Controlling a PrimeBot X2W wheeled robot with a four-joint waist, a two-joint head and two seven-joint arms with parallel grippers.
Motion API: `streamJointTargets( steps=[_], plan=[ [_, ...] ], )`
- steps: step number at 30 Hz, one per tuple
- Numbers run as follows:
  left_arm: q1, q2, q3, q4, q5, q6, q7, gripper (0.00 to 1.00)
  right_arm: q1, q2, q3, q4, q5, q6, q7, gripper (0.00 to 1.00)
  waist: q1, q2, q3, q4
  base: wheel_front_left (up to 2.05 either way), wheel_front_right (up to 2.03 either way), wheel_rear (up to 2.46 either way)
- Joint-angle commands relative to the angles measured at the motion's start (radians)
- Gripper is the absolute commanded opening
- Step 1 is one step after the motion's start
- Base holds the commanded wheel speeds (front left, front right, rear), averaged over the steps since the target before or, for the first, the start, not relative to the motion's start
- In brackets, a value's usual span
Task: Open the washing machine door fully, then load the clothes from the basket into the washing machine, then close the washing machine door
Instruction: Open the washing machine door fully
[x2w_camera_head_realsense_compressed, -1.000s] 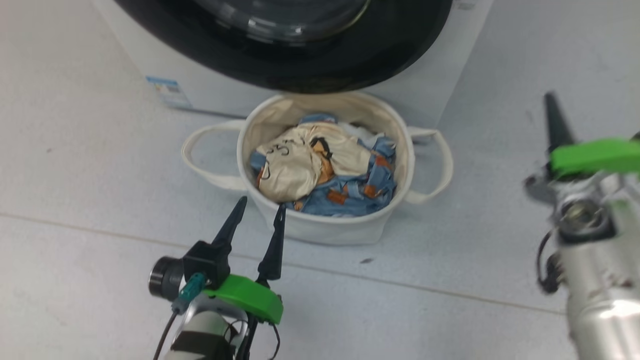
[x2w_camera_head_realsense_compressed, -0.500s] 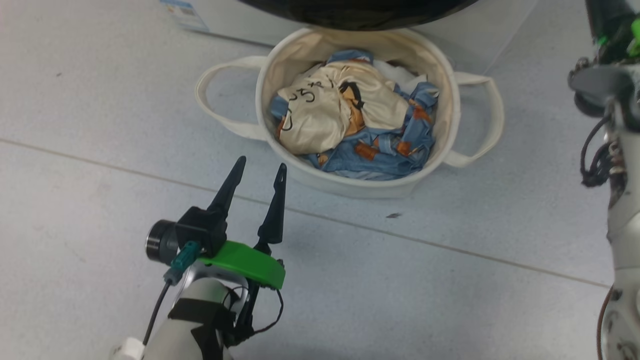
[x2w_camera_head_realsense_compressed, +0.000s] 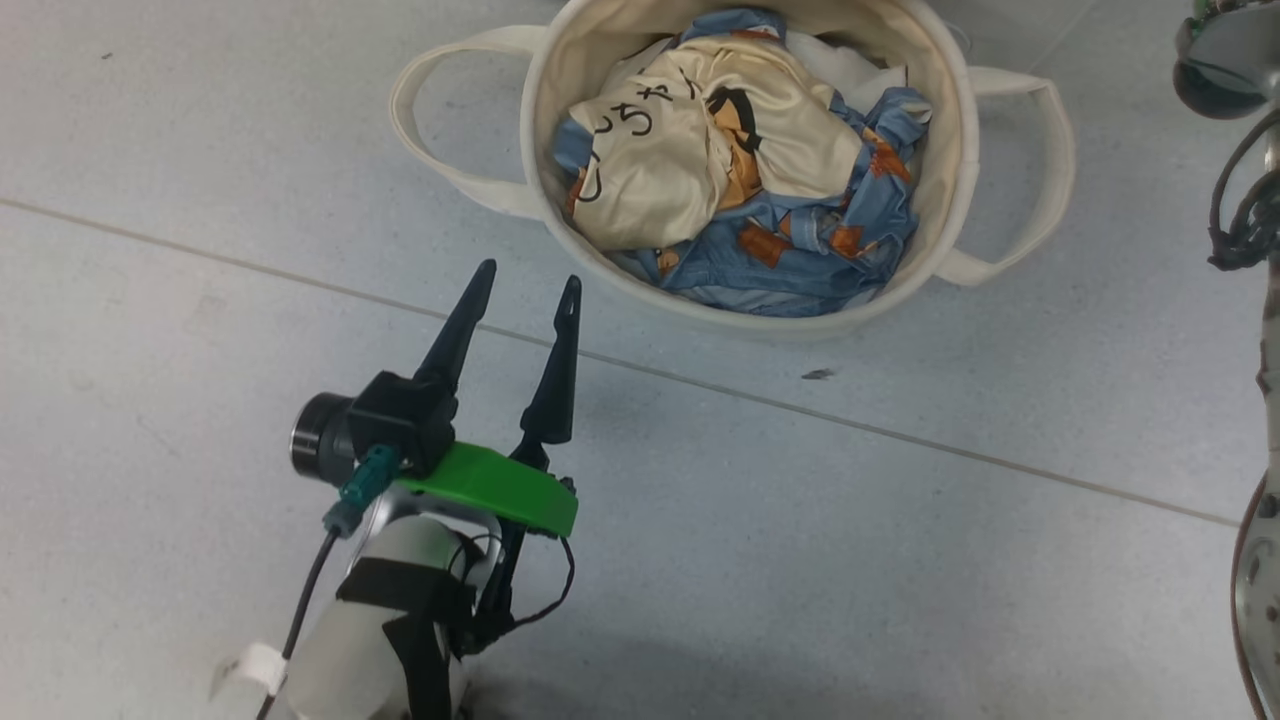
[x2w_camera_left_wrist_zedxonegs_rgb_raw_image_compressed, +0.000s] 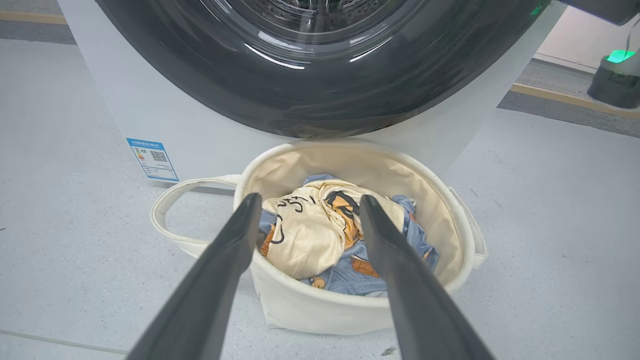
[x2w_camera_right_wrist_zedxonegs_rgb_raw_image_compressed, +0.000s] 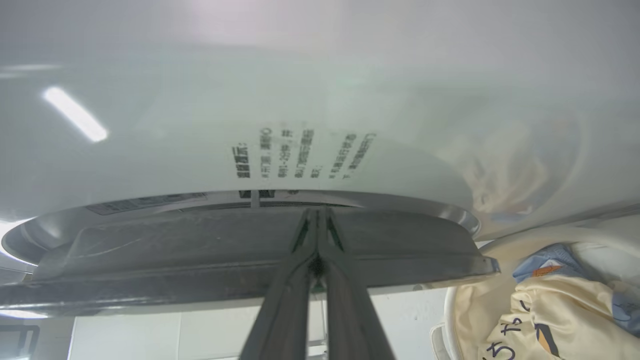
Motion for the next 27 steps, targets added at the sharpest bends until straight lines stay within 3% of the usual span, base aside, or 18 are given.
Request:
streamJointTargets(
  steps=[1,5,17,27],
  plan=[
    [-0.002,0.016,0.029,-0.029,-0.012,0.008,-0.012,1.0,-0.027,0.005,0.016,-0.026,0.007,0.0,0.019,0.0,-0.0003,0.0,0.01,0.001,0.0,0.0,0.0],
    [-0.005,0.016,0.036,-0.03,-0.036,0.007,-0.012,1.0,-0.059,0.018,0.036,-0.004,0.03,0.0,0.083,0.0,-0.0003,0.0,0.023,-0.005,0.0,0.0,0.0],
    [-0.017,0.016,0.014,-0.017,-0.056,0.015,-0.012,1.0,-0.096,0.031,0.014,-0.051,0.093,0.0,0.131,0.0,-0.0003,0.0,0.048,0.009,0.0,0.0,0.0],
    [-0.012,0.016,0.02,-0.02,-0.055,0.017,-0.012,1.0,-0.075,0.054,0.049,0.004,0.164,0.0,0.291,0.0,-0.0003,0.0,0.036,0.008,0.0,0.0,0.0]
  ],
)
